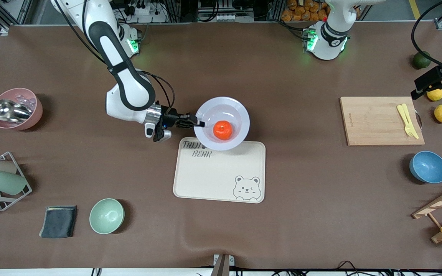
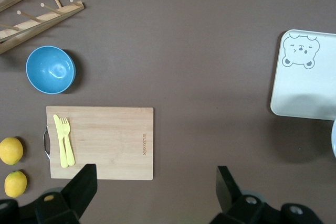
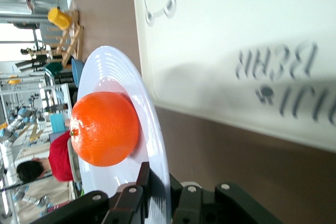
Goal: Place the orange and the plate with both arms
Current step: 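Slide the white plate onto the bear tray with the right gripper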
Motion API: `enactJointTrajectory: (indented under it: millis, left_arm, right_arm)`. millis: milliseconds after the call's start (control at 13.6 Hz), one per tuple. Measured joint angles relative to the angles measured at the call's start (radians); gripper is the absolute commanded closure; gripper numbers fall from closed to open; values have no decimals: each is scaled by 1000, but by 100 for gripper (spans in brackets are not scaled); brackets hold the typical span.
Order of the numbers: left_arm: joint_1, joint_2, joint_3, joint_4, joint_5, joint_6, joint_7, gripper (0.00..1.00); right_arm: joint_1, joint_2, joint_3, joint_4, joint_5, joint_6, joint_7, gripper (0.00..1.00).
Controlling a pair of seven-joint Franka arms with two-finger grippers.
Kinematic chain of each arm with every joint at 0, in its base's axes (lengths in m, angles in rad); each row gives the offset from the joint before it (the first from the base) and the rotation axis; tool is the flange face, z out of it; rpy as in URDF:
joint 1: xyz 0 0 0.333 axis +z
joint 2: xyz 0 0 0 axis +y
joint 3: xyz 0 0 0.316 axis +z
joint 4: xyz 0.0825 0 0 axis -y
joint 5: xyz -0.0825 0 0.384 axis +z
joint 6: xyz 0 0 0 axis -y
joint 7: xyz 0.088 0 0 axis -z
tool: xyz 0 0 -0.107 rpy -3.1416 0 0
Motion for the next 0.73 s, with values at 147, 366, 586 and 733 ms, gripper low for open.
enactJointTrajectory:
  millis: [147,366,586,733]
  left_arm:
    - [0,0,0,-1,0,0,0,0]
    - [0,0,0,-3,0,0,0,0]
    - [0,0,0,-10,0,0,0,0]
    - [0,0,0,-12,0,0,0,0]
  right_arm:
    - [-6,39,-1,68,-33,14,56,100]
    - [-14,117,-2,155,-88,55,124,100]
    - [-17,190,-9,232,-139,80,178,100]
    - [-20,232,-18,276,-168,110,186,100]
